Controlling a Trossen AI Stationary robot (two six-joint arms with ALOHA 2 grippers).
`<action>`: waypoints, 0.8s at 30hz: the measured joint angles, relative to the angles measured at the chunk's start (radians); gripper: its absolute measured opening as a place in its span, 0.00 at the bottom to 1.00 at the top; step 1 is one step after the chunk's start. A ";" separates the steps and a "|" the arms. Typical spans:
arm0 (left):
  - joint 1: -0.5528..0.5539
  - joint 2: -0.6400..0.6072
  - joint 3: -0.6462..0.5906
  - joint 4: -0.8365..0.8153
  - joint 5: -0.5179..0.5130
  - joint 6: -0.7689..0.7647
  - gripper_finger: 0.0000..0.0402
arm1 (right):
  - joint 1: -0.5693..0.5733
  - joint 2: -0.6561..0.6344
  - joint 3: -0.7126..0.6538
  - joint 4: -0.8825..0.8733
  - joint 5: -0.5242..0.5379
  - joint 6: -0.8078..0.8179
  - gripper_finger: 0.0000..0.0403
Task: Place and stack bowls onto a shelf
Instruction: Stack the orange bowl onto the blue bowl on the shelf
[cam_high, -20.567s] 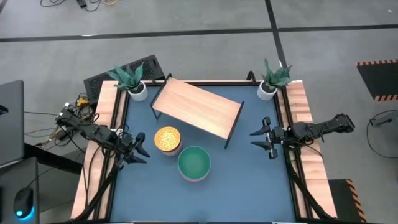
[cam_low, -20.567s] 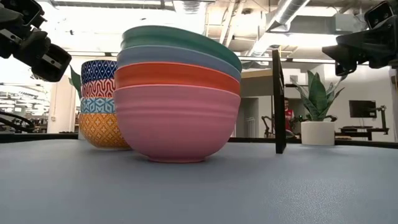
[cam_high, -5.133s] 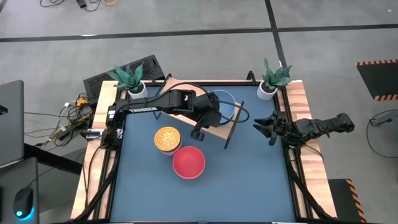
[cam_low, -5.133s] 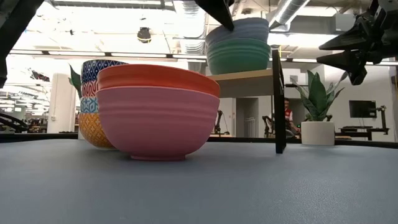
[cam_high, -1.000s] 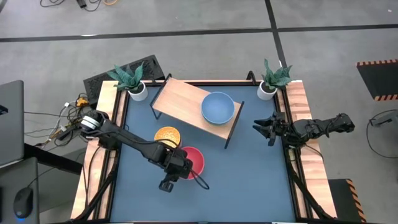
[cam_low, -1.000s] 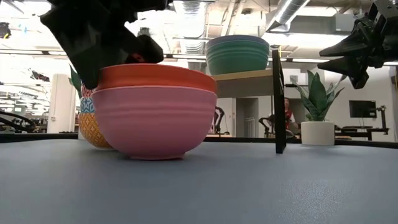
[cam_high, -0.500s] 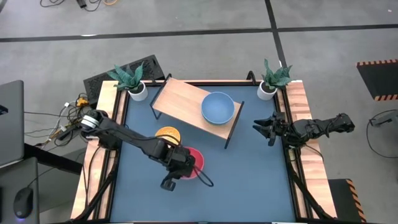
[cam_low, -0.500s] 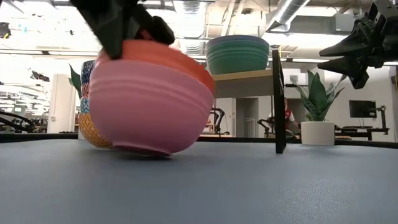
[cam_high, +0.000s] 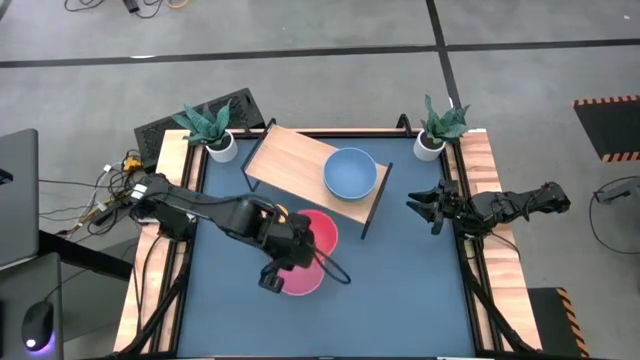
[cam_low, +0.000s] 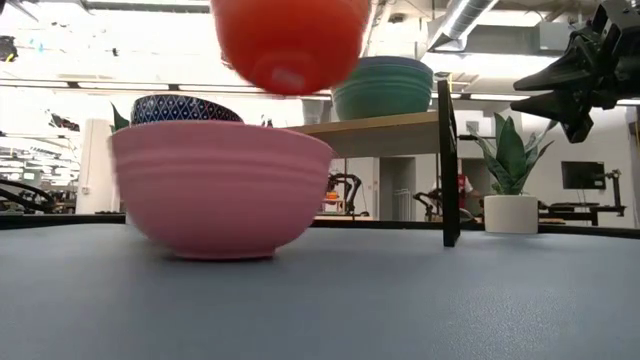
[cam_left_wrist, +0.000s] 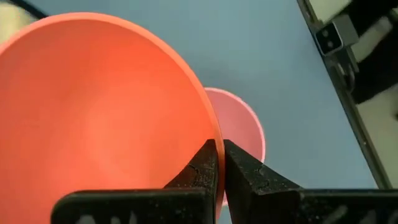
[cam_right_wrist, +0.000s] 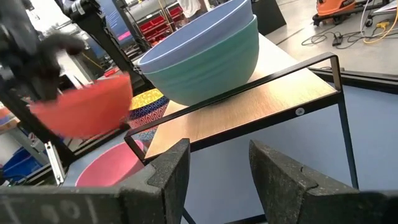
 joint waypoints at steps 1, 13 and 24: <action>0.002 0.000 0.045 -0.029 -0.029 0.004 0.00 | 0.000 0.000 0.000 0.000 0.000 0.000 0.47; 0.167 -0.003 0.400 0.029 -0.465 0.191 0.00 | 0.000 0.000 0.000 -0.009 0.000 -0.002 0.47; 0.354 0.084 0.395 0.113 -0.332 0.301 0.00 | 0.000 0.000 0.000 -0.022 0.000 -0.001 0.47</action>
